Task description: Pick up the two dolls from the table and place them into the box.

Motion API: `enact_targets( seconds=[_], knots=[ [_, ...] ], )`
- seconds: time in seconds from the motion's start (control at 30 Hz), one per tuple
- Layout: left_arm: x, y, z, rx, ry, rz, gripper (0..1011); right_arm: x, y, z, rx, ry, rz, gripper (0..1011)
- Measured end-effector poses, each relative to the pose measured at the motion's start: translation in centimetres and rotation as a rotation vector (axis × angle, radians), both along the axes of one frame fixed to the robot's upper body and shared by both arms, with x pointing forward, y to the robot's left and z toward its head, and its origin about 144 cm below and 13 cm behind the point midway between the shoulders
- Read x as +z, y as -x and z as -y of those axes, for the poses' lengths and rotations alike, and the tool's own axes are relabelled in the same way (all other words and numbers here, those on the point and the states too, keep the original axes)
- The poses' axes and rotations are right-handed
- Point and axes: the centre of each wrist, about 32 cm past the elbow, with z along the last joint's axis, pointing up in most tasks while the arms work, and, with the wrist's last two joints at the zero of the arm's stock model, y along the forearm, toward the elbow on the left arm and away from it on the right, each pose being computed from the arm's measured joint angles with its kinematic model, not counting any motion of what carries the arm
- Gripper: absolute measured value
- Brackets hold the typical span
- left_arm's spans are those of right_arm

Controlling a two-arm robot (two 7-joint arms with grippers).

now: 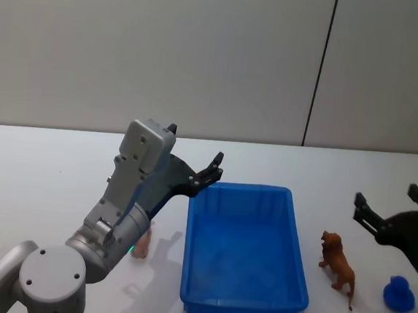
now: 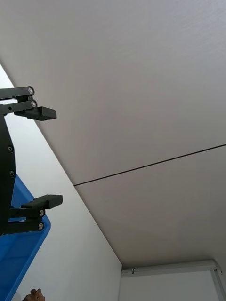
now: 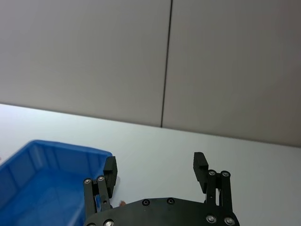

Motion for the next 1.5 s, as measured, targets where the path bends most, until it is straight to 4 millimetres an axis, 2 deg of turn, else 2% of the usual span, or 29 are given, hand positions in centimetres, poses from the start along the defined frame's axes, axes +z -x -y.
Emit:
enact_targets(
  seconds=[0.67, 1.5],
  knots=[
    [0.0, 0.0, 0.0, 0.000, 0.000, 0.000, 1001, -1.5, 2.0, 2.2, -0.097, 0.075, -0.223, 1001],
    [0.0, 0.0, 0.0, 0.000, 0.000, 0.000, 1001, -5.1, 1.7, 3.4, -0.097, 0.034, -0.411, 1001]
  ],
)
